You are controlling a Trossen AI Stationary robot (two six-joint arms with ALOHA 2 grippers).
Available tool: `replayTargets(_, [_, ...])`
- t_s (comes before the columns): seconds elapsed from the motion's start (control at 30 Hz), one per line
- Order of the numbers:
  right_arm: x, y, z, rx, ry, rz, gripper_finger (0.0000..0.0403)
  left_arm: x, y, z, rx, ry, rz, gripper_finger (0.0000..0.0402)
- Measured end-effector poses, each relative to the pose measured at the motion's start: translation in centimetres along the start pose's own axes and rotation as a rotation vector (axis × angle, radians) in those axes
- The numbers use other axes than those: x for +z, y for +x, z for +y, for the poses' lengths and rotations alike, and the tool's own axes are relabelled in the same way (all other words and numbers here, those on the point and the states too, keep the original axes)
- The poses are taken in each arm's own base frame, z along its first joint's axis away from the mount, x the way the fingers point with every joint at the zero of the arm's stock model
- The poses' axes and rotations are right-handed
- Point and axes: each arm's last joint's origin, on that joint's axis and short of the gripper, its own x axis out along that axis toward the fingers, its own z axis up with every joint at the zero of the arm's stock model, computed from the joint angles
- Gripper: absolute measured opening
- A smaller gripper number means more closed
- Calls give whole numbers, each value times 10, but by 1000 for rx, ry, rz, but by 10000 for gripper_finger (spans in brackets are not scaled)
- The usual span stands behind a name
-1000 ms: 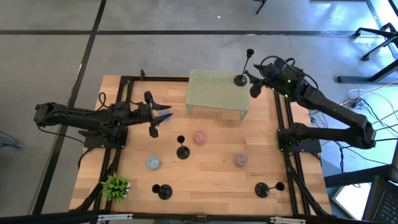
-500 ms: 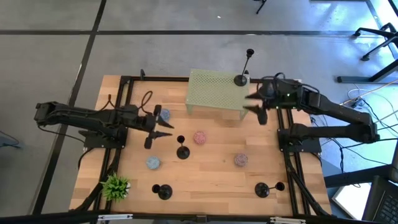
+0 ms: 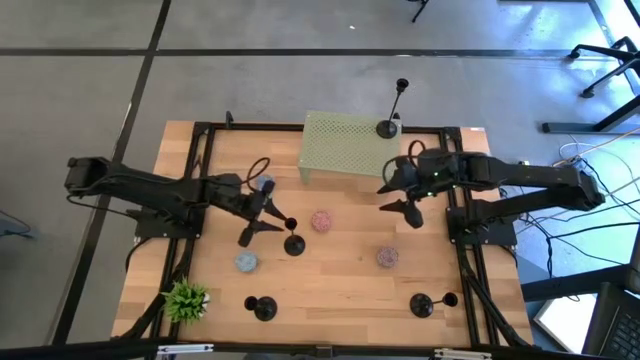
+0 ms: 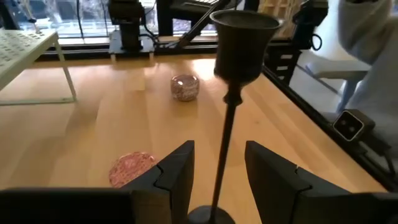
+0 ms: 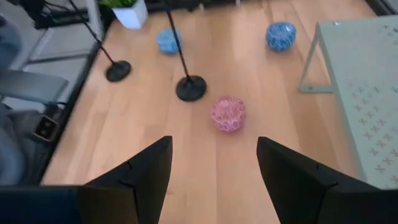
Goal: Pick & Place candle stick holders
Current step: Put the middle black candle holder on the shelf
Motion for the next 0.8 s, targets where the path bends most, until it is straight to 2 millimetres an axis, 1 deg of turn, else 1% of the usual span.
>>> replayTargets(0.13, [1, 10, 0, -26, -6, 10, 238, -4, 4, 1, -15, 2, 22, 139])
replayTargets(0.27, [4, 18, 1, -18, -13, 3, 238, -4, 11, 3, -28, 20, -9, 139])
replayTargets(0.47, [6, 20, 1, -19, -18, -23, 238, -6, 19, 3, -86, 54, -31, 139])
replayTargets(0.8, [6, 20, 1, -18, -18, -24, 238, 15, 33, 8, -86, 119, -72, 137])
